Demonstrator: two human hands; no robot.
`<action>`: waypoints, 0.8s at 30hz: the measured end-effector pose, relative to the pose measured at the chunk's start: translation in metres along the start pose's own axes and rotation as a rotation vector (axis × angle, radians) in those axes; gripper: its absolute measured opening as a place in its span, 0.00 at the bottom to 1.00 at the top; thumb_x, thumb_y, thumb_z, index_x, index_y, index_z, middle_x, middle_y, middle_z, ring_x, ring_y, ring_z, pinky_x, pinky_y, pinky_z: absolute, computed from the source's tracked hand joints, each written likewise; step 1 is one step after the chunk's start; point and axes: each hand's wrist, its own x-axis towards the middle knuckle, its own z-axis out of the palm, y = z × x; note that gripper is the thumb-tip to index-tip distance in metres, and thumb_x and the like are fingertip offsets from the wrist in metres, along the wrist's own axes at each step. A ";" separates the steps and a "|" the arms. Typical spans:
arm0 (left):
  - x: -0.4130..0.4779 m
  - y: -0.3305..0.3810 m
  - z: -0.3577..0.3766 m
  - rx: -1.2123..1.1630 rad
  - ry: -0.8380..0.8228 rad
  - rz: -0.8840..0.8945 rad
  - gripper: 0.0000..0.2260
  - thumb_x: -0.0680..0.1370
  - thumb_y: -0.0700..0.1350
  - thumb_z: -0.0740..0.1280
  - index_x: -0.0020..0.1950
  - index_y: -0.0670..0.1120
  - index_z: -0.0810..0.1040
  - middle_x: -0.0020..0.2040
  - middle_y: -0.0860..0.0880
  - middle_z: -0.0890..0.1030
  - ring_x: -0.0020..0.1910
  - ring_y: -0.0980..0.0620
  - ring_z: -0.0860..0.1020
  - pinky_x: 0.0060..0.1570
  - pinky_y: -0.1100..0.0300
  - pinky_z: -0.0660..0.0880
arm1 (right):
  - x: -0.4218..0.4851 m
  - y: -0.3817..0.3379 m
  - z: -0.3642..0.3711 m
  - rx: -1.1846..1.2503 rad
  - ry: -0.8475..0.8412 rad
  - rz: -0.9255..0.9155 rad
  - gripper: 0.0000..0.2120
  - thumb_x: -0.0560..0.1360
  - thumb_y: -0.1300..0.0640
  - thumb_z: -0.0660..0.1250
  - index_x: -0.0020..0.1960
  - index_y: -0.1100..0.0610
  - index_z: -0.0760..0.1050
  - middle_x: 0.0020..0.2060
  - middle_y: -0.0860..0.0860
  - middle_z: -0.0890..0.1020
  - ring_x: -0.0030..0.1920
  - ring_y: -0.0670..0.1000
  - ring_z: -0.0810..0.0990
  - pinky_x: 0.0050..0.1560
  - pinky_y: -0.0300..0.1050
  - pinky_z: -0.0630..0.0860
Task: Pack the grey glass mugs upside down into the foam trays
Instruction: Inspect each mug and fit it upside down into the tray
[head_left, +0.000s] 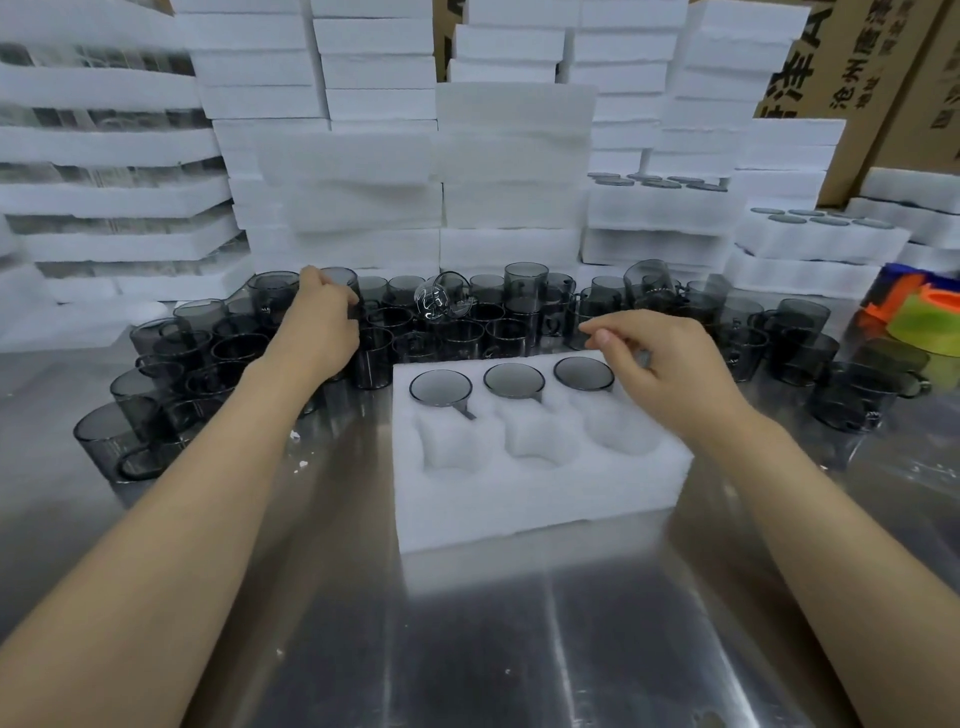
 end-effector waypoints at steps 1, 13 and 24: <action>-0.001 0.004 -0.003 -0.015 0.016 0.010 0.14 0.79 0.34 0.62 0.65 0.34 0.73 0.65 0.38 0.64 0.55 0.40 0.75 0.65 0.55 0.68 | 0.000 -0.001 -0.001 -0.016 0.013 -0.011 0.11 0.79 0.55 0.62 0.56 0.51 0.81 0.46 0.45 0.84 0.46 0.48 0.82 0.49 0.55 0.78; -0.067 0.093 -0.044 -0.759 0.067 0.465 0.16 0.75 0.41 0.67 0.58 0.55 0.70 0.47 0.53 0.75 0.44 0.56 0.76 0.48 0.64 0.73 | 0.000 -0.058 0.000 0.847 -0.093 0.141 0.29 0.73 0.54 0.68 0.70 0.43 0.61 0.67 0.45 0.71 0.58 0.47 0.79 0.51 0.44 0.80; -0.111 0.079 -0.010 -0.477 0.245 0.787 0.20 0.75 0.31 0.68 0.65 0.43 0.73 0.52 0.51 0.76 0.43 0.59 0.74 0.51 0.67 0.72 | -0.012 -0.066 0.029 0.850 -0.236 0.061 0.28 0.63 0.46 0.78 0.59 0.36 0.71 0.55 0.39 0.80 0.57 0.46 0.81 0.57 0.44 0.78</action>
